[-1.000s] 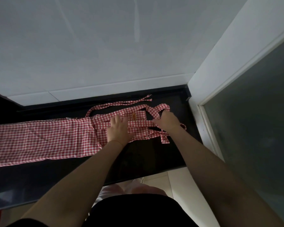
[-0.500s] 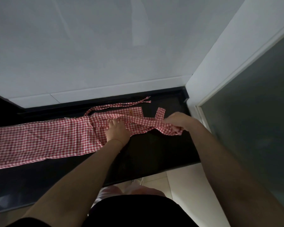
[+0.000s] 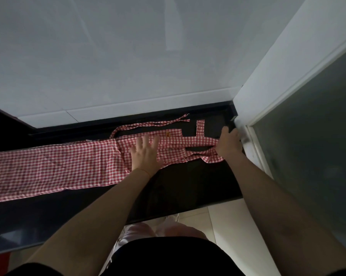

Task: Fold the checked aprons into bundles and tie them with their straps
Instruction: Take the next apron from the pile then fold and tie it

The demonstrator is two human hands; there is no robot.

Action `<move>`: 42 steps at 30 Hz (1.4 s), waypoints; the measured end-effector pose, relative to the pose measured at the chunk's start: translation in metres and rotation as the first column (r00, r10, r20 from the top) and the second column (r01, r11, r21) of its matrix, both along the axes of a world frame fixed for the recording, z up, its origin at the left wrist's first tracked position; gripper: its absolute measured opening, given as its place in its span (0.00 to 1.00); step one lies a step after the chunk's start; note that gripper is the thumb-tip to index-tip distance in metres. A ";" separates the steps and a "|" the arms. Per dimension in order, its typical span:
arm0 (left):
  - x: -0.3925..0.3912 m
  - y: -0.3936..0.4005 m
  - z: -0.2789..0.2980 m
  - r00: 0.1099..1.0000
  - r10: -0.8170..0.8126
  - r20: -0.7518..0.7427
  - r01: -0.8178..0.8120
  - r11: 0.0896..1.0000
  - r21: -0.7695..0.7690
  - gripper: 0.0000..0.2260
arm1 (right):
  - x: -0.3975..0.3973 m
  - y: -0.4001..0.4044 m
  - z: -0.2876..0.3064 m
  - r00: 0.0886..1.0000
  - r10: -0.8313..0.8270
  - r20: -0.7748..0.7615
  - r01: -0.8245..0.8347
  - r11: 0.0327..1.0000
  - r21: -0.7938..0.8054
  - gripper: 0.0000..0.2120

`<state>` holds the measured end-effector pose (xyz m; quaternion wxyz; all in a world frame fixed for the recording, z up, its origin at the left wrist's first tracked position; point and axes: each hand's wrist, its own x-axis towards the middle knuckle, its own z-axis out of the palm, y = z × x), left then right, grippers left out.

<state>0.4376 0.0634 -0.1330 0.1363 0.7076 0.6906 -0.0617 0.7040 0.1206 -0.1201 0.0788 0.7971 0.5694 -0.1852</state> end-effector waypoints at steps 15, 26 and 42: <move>-0.022 -0.002 -0.010 0.980 0.154 0.123 -0.154 0.988 -0.009 0.31 | 0.000 0.024 0.021 0.269 -0.727 -0.632 0.814 0.522 -0.255 0.23; -0.042 -0.009 -0.027 0.924 0.382 -0.002 -0.373 0.900 -0.223 0.32 | -0.087 -0.027 0.028 0.837 -0.506 -0.211 0.233 0.676 -0.699 0.34; -0.028 0.003 -0.003 0.998 0.041 0.042 -0.038 0.998 -0.057 0.35 | -0.121 -0.038 -0.004 -0.187 -0.780 -0.597 0.672 0.341 -0.657 0.19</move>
